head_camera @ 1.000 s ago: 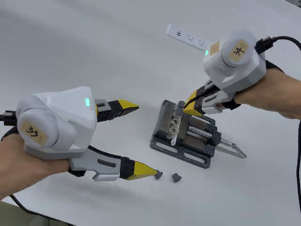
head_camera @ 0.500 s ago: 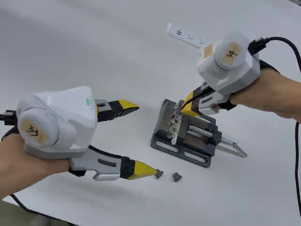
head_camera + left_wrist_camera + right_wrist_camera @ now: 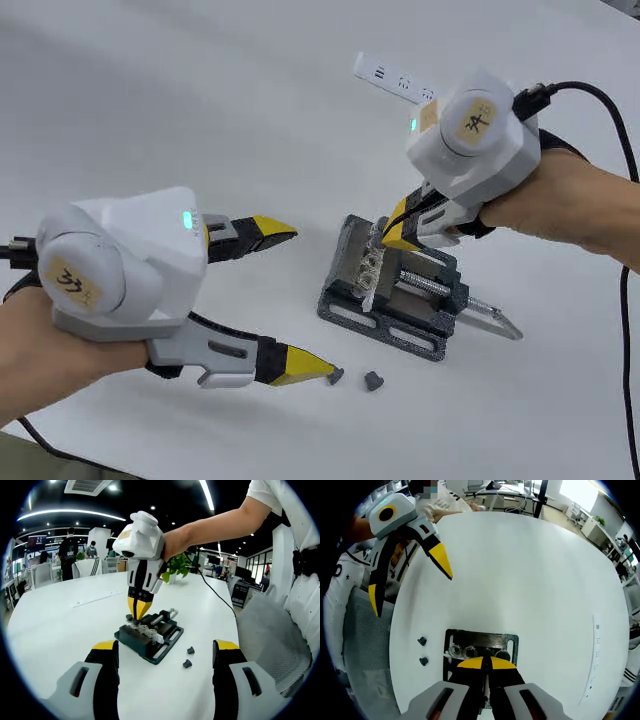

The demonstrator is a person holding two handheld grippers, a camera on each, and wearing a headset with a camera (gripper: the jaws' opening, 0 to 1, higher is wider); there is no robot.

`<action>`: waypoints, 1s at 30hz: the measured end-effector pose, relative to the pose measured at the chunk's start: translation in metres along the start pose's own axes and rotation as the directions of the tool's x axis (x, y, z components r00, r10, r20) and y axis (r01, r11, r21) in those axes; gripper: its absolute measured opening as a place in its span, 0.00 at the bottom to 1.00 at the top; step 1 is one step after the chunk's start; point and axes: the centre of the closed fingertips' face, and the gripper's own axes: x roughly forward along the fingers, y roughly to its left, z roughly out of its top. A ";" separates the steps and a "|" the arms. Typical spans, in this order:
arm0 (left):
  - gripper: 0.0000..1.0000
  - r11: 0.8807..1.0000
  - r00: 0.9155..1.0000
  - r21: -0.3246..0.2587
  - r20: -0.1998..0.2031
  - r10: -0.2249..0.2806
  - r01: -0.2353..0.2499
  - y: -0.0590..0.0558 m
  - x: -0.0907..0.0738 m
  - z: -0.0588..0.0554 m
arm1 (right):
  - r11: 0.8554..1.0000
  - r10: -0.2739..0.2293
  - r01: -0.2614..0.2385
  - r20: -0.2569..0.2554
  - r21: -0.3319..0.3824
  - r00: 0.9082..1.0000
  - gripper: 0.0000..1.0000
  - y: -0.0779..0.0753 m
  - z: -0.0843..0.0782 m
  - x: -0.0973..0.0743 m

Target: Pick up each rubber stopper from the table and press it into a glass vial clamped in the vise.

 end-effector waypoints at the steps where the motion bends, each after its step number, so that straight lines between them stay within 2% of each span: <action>1: 0.75 1.000 1.000 -0.001 0.000 -0.001 0.001 0.000 0.001 0.000 | 1.000 -0.001 0.001 -0.005 -0.010 1.000 0.00 0.001 0.000 0.000; 8: 0.75 1.000 1.000 0.002 -0.001 -0.003 0.003 -0.001 0.002 0.001 | 1.000 0.018 -0.019 -0.044 -0.009 0.999 0.00 0.001 -0.001 0.001; 14: 0.75 1.000 1.000 0.006 0.003 -0.003 0.003 0.000 0.003 0.003 | 0.999 0.007 -0.010 -0.077 -0.040 0.997 0.00 0.001 0.001 0.001; 20: 0.75 1.000 1.000 0.015 -0.004 -0.008 0.008 -0.003 0.002 0.004 | 0.999 -0.004 0.001 -0.069 -0.043 0.998 0.00 0.001 0.001 0.001; 24: 0.75 1.000 1.000 0.022 -0.014 -0.010 0.010 -0.005 0.000 0.004 | 0.999 -0.014 0.014 -0.031 -0.029 0.999 0.00 0.001 0.000 0.000; 26: 0.75 1.000 1.000 0.026 -0.019 -0.011 0.012 -0.006 -0.002 0.004 | 1.000 -0.020 0.020 -0.010 0.003 1.000 0.00 0.002 0.000 0.000; 30: 0.75 1.000 1.000 0.030 -0.025 -0.005 0.006 -0.005 -0.007 0.005 | 0.999 -0.031 0.031 0.006 0.008 1.000 0.00 0.003 0.003 -0.001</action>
